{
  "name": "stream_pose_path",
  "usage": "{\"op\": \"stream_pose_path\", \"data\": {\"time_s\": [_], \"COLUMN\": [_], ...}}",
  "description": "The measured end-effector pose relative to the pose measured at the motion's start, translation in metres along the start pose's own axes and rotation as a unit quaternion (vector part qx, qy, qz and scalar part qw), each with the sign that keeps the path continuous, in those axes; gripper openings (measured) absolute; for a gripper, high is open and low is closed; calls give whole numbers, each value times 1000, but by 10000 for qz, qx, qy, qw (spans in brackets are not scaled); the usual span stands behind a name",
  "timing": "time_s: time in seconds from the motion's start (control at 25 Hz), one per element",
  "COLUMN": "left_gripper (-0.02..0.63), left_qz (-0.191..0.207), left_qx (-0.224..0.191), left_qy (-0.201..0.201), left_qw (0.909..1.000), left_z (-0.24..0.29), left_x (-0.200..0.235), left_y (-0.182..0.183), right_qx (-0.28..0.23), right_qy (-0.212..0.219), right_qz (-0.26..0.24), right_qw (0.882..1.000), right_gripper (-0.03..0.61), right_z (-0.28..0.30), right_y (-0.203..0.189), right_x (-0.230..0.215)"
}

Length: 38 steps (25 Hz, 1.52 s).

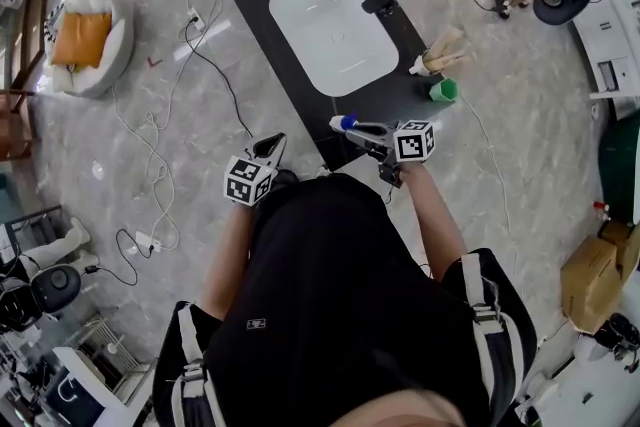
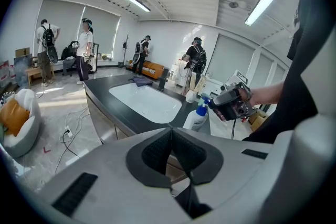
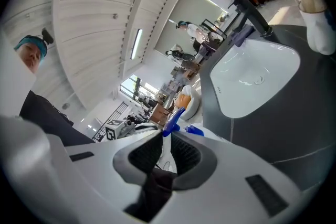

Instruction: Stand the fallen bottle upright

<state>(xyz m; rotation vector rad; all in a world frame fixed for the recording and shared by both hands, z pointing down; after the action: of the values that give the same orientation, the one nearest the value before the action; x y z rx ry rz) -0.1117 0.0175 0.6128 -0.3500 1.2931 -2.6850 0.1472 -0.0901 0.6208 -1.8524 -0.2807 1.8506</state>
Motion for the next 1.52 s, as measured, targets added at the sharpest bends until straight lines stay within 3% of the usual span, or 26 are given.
{"op": "stream_pose_path", "data": {"time_s": [0.24,0.4,0.6,0.92,1.12,1.32,1.52], "left_gripper": [15,15,15,15,15,15,15], "left_qz": [10,-9,18,226,492,776,1049], "left_qx": [2,3,-8,24,10,-6,82], "left_qy": [67,104,26,-437,-848,-1285,-1731], "left_qw": [10000,9999,10000,9988,9952,9887,9793], "left_z": [-3,-7,-6,10,25,35,42], "left_x": [1,3,6,17,20,24,30], "left_y": [-1,-3,-1,12,29,43,46], "right_qx": [-45,144,471,300,37,-52,-427], "right_qy": [70,187,-72,-818,-1668,-2899,-3572], "right_qz": [-253,-487,-851,-1284,-1772,-2106,-2069], "right_qw": [9996,9985,9952,9879,9699,9336,9098], "right_gripper": [109,189,209,78,60,60,60], "right_z": [-1,2,3,1,-2,-1,6], "right_y": [-5,-10,-17,-31,-33,-40,-52], "right_x": [-1,3,5,18,30,41,53]}}
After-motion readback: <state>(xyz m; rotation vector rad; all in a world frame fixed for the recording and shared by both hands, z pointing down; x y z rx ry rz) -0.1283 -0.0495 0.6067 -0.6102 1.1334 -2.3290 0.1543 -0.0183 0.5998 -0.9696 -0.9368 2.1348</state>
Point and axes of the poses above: the fingertips, and each gripper's own axes: z forward along the fingers, x to its left, y out of its top, the point moved 8 cm from there along -z, backward along the fingers, and after that the axes turned 14 degrees about y, right-handed, at the moved point
